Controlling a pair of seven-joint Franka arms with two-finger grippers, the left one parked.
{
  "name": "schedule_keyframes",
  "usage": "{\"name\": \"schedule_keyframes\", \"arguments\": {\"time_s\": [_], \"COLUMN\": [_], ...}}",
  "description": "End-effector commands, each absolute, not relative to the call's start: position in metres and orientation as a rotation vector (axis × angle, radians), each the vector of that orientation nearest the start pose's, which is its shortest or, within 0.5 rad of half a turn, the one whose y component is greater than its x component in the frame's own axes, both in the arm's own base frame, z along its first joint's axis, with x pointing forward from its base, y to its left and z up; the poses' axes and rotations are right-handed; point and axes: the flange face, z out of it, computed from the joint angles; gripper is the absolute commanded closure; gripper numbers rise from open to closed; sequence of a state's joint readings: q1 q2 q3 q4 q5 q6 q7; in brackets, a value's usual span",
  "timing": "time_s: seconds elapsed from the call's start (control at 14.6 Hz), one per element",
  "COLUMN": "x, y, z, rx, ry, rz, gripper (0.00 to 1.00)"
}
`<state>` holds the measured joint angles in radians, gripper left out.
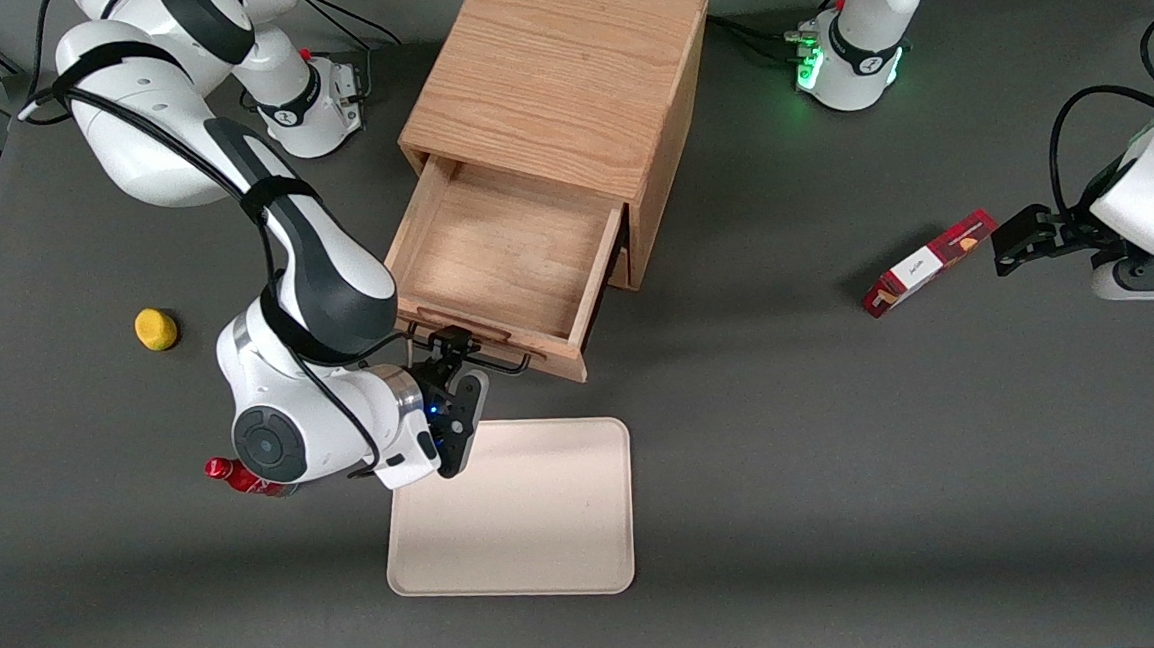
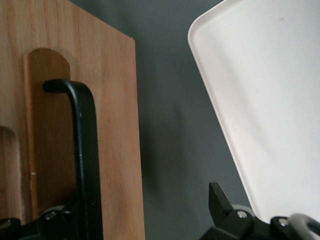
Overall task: Close top drawer
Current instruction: 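Push the drawer front with the right gripper into the wooden cabinet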
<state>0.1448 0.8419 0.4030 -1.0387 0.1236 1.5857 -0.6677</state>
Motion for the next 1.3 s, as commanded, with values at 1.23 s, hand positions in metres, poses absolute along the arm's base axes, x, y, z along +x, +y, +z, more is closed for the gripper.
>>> {"name": "schedule_keyframes", "arguments": {"time_s": [1.23], "x": [0.604], "y": [0.333], "z": [0.372], "rx": [-2.223], "ry": [-1.373], "rz": [0.407], "gripper": [0.0]}}
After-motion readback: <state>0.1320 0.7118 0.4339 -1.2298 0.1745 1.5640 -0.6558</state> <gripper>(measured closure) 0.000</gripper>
